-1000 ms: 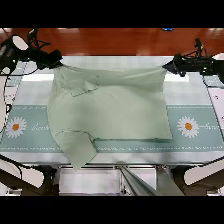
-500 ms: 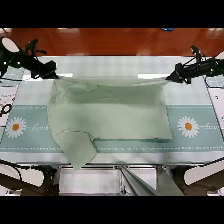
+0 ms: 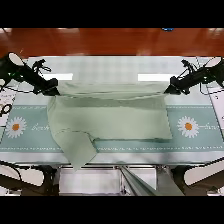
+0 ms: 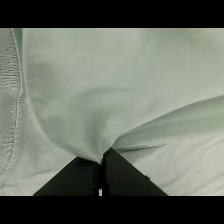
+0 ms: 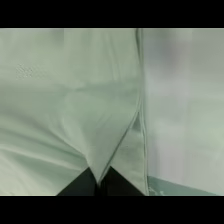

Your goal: Fold the shirts.

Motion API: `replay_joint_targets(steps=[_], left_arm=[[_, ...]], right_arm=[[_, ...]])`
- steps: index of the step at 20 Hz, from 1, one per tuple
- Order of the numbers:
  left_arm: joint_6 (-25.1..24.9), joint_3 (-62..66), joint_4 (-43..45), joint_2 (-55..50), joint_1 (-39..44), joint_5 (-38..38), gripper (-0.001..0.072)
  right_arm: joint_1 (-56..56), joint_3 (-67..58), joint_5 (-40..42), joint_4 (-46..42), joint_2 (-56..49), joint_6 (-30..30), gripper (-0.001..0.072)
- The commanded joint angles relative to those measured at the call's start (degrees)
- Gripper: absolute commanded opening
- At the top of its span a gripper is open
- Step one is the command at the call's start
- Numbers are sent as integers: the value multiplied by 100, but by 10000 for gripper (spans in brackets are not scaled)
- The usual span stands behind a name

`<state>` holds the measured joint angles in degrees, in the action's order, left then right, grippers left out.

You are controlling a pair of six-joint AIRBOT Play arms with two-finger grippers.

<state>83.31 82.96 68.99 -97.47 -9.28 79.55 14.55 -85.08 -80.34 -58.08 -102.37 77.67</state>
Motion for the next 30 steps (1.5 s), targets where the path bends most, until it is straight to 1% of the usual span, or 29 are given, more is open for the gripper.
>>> replay_joint_targets(steps=[1,2,3,5,7,9,10,11,12,13,14,15,16,17,19,20,22,23,25,27,30], left_arm=[[-22,-85,4,-7,-11,68,24],[35,-85,4,-7,-9,127,187],[52,-85,7,-7,-11,254,516],[85,-83,332,76,-52,522,510],[208,-157,715,396,-308,599,510],[260,-601,649,957,-835,527,510],[164,-986,595,1281,-1117,442,510],[17,-1510,396,1652,-1480,280,510],[-109,-2083,0,1998,-1882,87,510],[-380,-2699,-610,2326,-2332,-9,510],[-848,-3390,-1384,2667,-2848,4,510],[-1091,-4063,-1996,3010,-3327,-39,510],[-1228,-4610,-2435,3285,-3652,-109,510],[-1220,-5051,-2656,3501,-3827,-162,510],[-1215,-5429,-2518,3648,-3641,-103,510],[-1204,-5442,-2170,3650,-3373,-105,510],[-960,-5427,-1384,3650,-2826,-114,510],[-894,-5427,-1237,3648,-2605,-120,510],[-876,-5425,-1427,3659,-2354,-42,510],[-817,-5401,-1292,3670,-2341,-28,510],[-345,-5390,-411,3613,-2398,35,510]], right_arm=[[-35,35,2,-166,4,118,45],[-37,35,15,-216,4,286,227],[-35,33,-26,-249,9,426,412],[50,33,-214,-422,116,719,419],[264,35,-435,-739,448,769,419],[546,195,-481,-1178,977,793,419],[706,511,-273,-1215,1327,800,419],[879,1023,52,-1117,1757,802,419],[1027,1602,374,-1008,2179,769,419],[1185,2286,682,-835,2643,682,419],[1325,2905,898,-623,3056,535,419],[1462,3512,1062,-326,3473,380,419],[1580,4024,1176,17,3842,149,419],[1650,4402,1270,273,4127,76,419],[1657,4892,1259,535,4524,-105,419],[1659,5029,1174,562,4645,-190,419],[1659,5136,975,542,4723,-293,419],[1657,5141,946,544,4723,-361,419],[1659,5141,960,546,4723,-496,419],[1657,5141,955,549,4723,-535,419],[1657,5141,898,553,4723,-535,419]])
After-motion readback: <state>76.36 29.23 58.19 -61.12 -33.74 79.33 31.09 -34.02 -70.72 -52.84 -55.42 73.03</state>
